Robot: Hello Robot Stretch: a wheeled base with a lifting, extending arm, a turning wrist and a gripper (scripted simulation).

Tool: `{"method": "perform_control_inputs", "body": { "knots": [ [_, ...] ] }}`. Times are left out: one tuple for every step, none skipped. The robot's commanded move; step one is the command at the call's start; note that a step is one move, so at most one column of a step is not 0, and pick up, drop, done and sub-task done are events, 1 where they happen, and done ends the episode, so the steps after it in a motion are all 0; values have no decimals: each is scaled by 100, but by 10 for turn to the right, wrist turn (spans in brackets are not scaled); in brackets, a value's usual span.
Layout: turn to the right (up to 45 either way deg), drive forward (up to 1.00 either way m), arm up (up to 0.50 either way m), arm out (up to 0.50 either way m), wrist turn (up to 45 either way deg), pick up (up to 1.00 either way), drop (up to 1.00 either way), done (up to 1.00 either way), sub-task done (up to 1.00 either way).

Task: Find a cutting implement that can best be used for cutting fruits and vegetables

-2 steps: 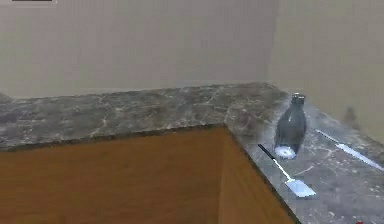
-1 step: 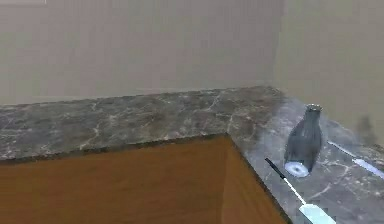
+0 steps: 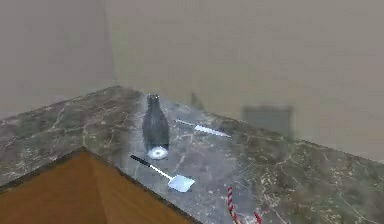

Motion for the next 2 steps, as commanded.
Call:
{"method": "perform_control_inputs", "body": {
  "knots": [
    [0,95,0,0,0,0,0,0,0],
    [0,0,0,0,0,0,0,100,0]
  ]
}}
